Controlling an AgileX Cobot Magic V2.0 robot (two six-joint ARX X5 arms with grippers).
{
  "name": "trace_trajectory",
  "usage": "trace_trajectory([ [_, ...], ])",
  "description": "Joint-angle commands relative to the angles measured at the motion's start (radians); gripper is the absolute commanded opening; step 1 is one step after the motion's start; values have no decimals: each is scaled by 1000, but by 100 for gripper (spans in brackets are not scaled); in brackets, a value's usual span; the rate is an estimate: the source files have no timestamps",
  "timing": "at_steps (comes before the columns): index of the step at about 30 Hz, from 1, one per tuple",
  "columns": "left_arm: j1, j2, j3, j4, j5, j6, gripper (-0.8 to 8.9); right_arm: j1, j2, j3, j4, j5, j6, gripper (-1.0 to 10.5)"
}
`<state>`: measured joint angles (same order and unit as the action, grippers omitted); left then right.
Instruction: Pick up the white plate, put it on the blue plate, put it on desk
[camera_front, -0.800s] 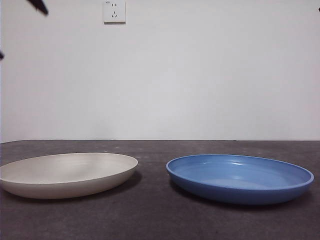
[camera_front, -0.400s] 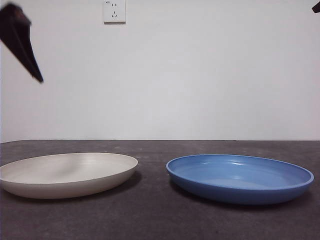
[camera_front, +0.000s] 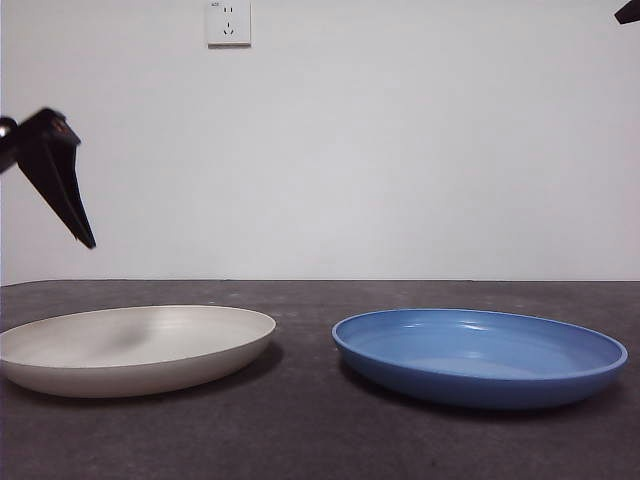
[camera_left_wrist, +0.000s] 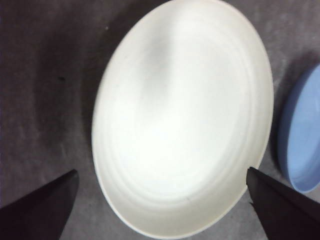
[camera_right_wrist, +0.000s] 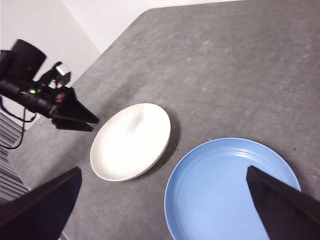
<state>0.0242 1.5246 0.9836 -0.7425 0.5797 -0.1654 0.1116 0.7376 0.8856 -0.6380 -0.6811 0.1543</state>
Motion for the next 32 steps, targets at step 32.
trace_trajectory([
  [32, 5, 183, 24, 62, -36, 19, 236, 11, 6, 18, 7, 0, -8, 567],
])
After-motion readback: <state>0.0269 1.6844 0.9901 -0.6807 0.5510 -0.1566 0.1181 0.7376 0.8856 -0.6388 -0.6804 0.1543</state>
